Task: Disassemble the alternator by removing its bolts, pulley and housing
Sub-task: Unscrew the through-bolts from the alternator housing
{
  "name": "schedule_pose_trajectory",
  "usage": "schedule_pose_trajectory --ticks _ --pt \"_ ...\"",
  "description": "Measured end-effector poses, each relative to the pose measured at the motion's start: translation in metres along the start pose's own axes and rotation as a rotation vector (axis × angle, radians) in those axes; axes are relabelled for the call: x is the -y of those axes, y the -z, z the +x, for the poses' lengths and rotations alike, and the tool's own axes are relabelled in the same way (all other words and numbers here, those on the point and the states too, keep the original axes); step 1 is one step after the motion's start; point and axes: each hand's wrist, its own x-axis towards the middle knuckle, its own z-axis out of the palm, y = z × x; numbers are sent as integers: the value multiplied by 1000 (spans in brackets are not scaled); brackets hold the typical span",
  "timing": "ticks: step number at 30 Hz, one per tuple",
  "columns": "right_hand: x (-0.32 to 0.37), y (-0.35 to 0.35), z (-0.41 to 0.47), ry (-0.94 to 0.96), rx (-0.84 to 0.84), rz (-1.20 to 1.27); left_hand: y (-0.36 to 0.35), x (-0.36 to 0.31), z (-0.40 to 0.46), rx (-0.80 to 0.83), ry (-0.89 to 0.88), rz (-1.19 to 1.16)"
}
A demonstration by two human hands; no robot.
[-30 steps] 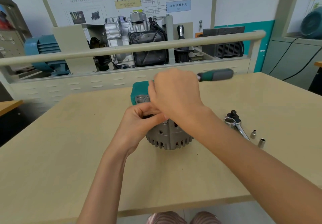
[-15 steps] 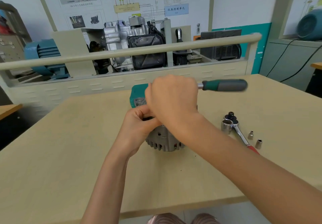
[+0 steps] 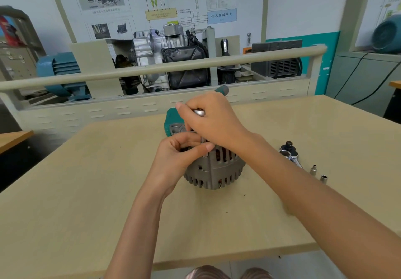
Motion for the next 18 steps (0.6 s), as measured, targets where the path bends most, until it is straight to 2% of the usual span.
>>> schedule_pose_trajectory --ticks 1,4,5,7,11,16,18 --pt "2 0 -1 -8 -8 -100 -1 1 0 -7 -1 8" --pt "14 -2 -5 -55 -103 -671 -2 3 1 -22 -25 41" --pt "18 -3 -7 -85 -133 -786 -1 4 1 -23 -36 50" --pt "22 -6 -8 -103 -149 -850 0 4 0 -21 -47 66" --pt "13 -5 -4 -5 -118 -699 0 2 -2 3 -39 30" --pt "4 -1 0 -36 38 -88 1 -1 -4 51 -14 -6" --pt "2 1 1 -47 56 49 0 0 -2 10 -10 -21"
